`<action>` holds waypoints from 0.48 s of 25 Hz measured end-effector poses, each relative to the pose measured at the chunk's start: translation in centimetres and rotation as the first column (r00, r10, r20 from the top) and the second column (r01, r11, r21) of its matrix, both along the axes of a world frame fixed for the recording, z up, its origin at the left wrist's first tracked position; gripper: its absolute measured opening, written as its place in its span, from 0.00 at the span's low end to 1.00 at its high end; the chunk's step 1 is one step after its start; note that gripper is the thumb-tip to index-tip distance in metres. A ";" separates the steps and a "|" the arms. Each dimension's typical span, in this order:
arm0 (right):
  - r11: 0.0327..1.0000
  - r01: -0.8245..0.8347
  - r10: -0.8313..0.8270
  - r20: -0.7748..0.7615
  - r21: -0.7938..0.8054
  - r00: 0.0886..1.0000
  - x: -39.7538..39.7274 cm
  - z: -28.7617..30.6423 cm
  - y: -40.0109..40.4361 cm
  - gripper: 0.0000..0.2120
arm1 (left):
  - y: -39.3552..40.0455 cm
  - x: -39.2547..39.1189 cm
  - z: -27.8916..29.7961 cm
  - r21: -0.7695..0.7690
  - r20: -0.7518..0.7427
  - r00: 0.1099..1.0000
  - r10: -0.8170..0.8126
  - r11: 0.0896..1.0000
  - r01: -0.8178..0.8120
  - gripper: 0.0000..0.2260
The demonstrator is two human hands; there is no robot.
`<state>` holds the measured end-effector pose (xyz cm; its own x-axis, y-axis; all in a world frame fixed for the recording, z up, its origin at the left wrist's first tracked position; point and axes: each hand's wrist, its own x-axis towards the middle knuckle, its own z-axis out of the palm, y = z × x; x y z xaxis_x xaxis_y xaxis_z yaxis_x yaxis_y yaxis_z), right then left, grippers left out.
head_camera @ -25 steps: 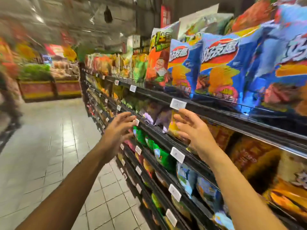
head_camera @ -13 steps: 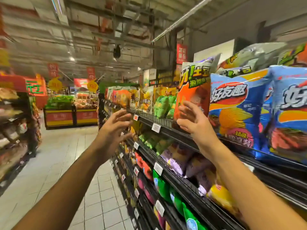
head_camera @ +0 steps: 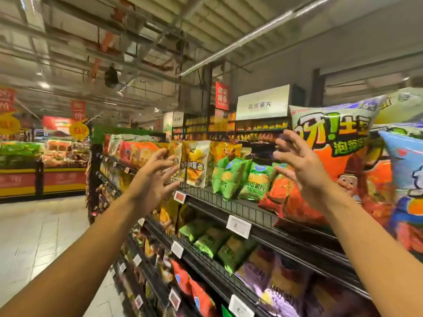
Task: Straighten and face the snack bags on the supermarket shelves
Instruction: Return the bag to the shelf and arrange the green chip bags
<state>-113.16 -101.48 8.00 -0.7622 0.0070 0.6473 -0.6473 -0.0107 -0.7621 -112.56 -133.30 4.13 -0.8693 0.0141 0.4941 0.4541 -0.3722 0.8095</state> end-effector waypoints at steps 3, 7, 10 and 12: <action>0.994 0.105 -0.105 0.038 0.002 0.994 -5.4 0.9 -1.3 0.32 | -0.2 -6.5 0.1 -0.009 0.048 0.998 -0.035 0.999 0.035 0.30; 0.973 0.231 -0.232 0.096 0.021 0.968 -12.7 1.7 -3.0 0.28 | 0.7 -14.1 0.4 -0.070 0.067 0.996 -0.065 0.995 0.070 0.21; 0.955 0.286 -0.293 0.101 0.072 0.951 -17.7 2.1 -4.5 0.27 | 1.3 -19.5 0.3 -0.121 0.077 0.995 -0.066 0.990 0.075 0.20; 0.943 0.319 -0.327 0.088 0.098 0.941 -20.0 2.3 -5.1 0.27 | 1.7 -22.7 0.3 -0.157 0.079 0.994 -0.081 0.983 0.092 0.18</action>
